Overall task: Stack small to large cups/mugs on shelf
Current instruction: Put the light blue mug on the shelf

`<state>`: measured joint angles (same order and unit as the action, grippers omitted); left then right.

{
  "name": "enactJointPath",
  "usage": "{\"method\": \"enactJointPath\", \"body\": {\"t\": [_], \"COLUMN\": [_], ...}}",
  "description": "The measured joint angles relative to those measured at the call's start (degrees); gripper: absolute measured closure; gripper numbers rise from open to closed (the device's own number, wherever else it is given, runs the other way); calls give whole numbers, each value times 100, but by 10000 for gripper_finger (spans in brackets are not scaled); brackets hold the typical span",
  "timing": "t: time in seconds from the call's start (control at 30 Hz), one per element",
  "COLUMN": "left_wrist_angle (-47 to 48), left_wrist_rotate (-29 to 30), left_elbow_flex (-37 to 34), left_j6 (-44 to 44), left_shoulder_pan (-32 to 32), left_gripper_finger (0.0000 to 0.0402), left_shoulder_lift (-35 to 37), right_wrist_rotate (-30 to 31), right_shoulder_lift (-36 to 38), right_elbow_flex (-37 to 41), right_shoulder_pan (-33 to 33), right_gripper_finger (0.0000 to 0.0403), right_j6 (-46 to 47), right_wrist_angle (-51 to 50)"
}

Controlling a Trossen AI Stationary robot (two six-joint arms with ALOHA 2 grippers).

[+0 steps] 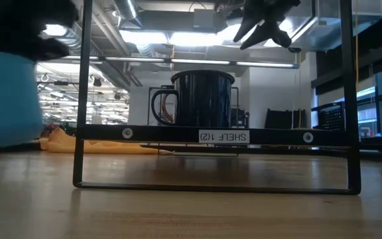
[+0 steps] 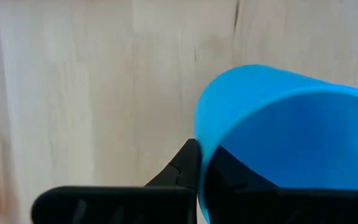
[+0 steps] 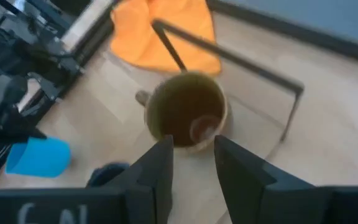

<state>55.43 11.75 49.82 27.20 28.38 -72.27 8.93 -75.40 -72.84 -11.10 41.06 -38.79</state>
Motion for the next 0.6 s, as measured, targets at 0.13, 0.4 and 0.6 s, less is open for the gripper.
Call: {"method": "enactJointPath", "body": {"t": [0.13,0.4,0.6], "left_wrist_angle": [-295,-180,278], "left_wrist_rotate": [-444,-686,-843], "left_elbow_flex": [5,969,2186], "left_j6": [-1230,-2664,-3082], "left_shoulder_pan": [-677,-1475,-2096], "left_gripper_finger": [398,398,398], "left_shoulder_lift": [269,289,105], "right_wrist_rotate": [137,343,345], "right_shoulder_lift": [0,0,0], "right_elbow_flex": [3,9,11], "right_shoulder_pan": [120,242,274], "right_gripper_finger": [283,283,283], "right_j6": [536,1136,1256], "right_wrist_angle": [-460,-1153,-1134]}}
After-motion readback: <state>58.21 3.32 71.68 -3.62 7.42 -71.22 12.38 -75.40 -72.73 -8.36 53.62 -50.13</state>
